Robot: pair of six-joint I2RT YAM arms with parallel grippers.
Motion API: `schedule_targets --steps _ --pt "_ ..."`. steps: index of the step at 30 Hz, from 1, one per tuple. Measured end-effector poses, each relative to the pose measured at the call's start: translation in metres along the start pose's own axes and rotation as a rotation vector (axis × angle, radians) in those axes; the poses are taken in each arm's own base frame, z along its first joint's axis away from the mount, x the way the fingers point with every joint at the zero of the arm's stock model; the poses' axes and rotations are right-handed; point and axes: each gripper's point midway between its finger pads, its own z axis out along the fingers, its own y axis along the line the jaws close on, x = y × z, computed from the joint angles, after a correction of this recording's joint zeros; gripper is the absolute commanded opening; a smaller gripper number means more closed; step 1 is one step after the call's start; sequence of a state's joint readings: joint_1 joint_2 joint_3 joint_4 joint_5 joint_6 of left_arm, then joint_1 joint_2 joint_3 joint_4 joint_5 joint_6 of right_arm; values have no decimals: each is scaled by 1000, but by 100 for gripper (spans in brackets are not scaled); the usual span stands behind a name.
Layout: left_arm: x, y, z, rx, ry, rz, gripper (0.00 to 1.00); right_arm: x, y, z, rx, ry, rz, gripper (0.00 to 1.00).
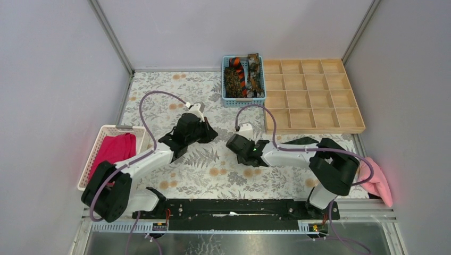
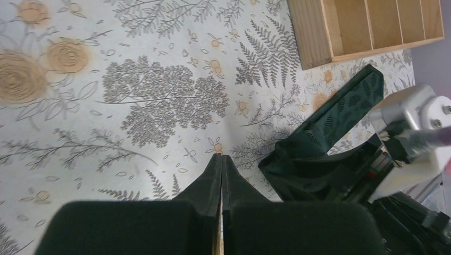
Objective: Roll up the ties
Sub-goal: Roll the tie at the center of the board.
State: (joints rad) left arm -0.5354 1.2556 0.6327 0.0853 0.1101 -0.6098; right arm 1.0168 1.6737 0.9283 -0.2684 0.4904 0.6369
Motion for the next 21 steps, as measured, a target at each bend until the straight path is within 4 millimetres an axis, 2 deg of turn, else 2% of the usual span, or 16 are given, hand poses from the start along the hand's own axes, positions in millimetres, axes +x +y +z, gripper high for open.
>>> schedule_targets --steps 7,15,21 --pt "6 -10 29 72 44 -22 0 6 -3 -16 -150 13 126 42" --pt "17 -18 55 139 94 -38 0 -1 -15 -27 -351 -6 358 42" --pt "20 -43 68 201 107 -9 0 -5 -16 -31 -511 14 517 42"
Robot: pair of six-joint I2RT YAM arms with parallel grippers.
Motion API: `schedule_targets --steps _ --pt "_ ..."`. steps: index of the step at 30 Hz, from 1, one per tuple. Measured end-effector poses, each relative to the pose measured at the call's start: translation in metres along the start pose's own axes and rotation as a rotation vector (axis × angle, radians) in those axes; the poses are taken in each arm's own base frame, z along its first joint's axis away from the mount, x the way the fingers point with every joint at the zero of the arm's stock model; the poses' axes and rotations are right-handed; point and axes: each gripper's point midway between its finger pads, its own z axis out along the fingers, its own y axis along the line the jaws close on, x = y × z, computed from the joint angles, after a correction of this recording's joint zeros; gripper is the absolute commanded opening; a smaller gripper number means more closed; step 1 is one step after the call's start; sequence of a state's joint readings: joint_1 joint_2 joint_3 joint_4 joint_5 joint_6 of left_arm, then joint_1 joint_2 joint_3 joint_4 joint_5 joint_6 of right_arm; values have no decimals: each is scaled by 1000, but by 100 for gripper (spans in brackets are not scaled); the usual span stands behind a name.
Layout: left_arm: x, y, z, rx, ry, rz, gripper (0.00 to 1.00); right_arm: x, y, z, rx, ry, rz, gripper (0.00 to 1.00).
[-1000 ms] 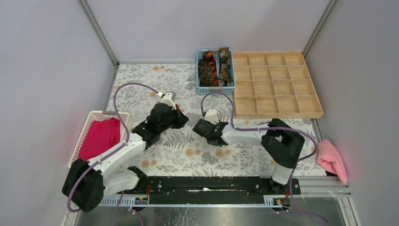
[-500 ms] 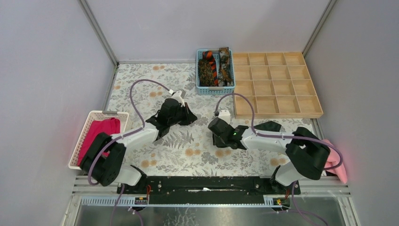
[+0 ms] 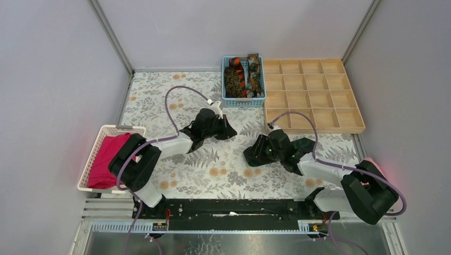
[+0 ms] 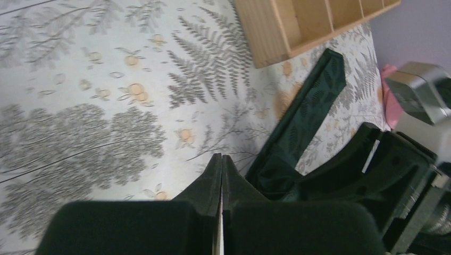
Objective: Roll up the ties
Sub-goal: Roll the tie at the center of the board.
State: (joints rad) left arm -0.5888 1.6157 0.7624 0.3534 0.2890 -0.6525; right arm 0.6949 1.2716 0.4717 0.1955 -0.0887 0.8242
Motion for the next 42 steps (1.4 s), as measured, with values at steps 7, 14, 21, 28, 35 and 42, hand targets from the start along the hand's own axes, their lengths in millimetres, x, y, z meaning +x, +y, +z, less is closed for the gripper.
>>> schedule_targets --steps 7,14,21,28,35,42 --pt "-3 -34 11 62 0 61 0 -3 0 -8 -149 21 178 42" --pt "-5 -38 18 65 -2 79 0 -14 2 -21 -245 4 277 42" --pt "18 -56 28 90 42 135 0 -16 -15 -27 -282 2 405 41" --pt "35 -60 35 96 75 166 0 -15 -29 -32 -304 2 490 40" --pt "43 -72 36 118 85 209 0 -24 -39 -38 -296 -32 513 40" --pt "60 -94 36 167 112 261 0 -22 -52 -40 -223 -31 479 41"
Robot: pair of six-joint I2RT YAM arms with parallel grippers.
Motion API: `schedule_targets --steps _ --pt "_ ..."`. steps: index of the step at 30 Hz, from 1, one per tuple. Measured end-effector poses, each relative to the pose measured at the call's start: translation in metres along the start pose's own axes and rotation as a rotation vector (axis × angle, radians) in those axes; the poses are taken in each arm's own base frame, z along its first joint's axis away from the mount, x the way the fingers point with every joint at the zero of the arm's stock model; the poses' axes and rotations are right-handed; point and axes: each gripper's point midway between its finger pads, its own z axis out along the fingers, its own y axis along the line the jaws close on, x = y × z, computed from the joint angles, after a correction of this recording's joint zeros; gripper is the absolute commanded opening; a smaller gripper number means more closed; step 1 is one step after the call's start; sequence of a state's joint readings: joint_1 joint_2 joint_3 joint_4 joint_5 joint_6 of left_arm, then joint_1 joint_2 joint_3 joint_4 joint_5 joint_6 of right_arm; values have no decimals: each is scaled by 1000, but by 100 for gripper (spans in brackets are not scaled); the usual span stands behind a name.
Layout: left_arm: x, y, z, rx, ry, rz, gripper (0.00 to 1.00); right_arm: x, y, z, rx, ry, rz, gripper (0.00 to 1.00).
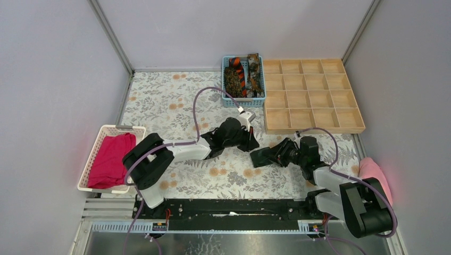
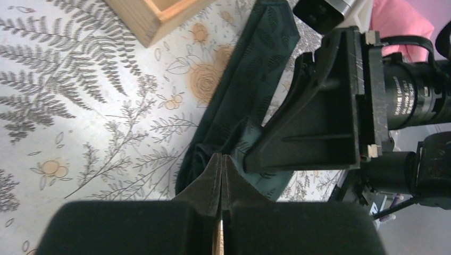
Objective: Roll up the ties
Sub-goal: Roll the tie at the center of the board.
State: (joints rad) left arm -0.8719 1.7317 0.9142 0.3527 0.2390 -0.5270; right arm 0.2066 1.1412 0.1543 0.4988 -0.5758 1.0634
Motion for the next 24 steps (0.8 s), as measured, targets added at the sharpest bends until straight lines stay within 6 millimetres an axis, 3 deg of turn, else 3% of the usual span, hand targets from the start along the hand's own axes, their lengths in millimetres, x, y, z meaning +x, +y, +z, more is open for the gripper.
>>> schedule_targets --steps 12,24 --pt "13 -22 17 47 39 46 0 -10 -25 -1 162 -17 -67 40" --pt "19 -20 20 43 55 62 0 -32 -30 -1 278 -56 -169 40"
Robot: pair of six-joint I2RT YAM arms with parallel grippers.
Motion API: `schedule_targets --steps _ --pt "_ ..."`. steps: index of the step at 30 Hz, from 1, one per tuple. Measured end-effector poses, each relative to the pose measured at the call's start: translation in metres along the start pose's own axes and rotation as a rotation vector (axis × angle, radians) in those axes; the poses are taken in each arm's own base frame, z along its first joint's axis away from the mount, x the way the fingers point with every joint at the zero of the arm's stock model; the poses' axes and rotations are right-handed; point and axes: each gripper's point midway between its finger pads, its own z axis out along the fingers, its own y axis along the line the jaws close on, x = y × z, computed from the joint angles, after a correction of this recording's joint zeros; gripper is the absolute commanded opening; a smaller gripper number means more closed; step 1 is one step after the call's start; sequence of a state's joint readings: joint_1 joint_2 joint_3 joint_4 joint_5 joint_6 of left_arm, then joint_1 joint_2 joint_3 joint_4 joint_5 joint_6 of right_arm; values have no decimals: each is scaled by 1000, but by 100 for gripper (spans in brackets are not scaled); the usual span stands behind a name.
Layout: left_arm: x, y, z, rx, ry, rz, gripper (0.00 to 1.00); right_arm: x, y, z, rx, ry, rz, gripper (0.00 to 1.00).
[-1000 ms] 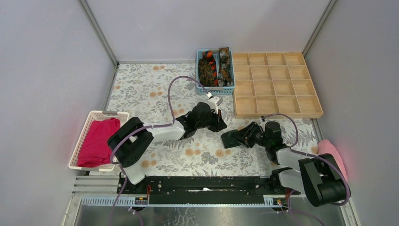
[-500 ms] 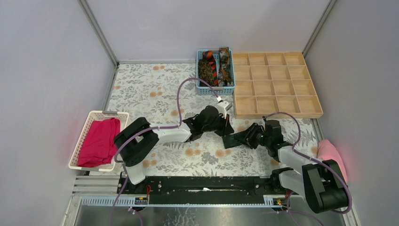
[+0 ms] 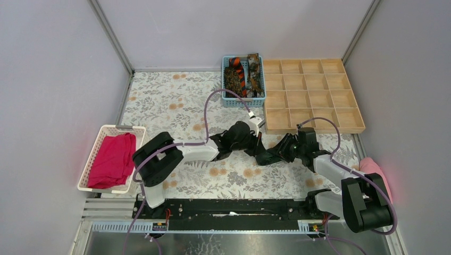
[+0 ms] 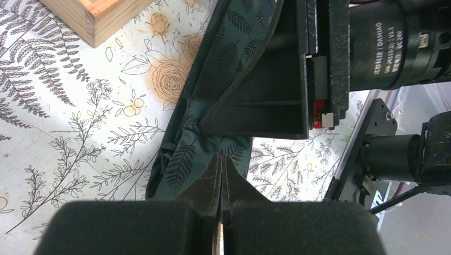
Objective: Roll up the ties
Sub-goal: Roll the tie at the center of the board.
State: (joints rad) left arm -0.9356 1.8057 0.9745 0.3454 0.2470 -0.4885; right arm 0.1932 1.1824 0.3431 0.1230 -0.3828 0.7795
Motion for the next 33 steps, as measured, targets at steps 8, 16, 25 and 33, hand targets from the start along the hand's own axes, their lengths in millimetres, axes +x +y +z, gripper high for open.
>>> schedule_targets --steps 8,16,25,33 --pt "7 3 10 4 27 -3 0 -4 -13 -2 88 -3 -50 38" --pt "1 0 15 19 22 3 0 -14 -18 -12 150 -43 -109 37" --pt "3 1 27 28 38 5 0 -24 -29 -17 231 -67 -162 36" --pt "5 4 40 37 53 4 0 -35 -30 -24 277 -93 -216 35"
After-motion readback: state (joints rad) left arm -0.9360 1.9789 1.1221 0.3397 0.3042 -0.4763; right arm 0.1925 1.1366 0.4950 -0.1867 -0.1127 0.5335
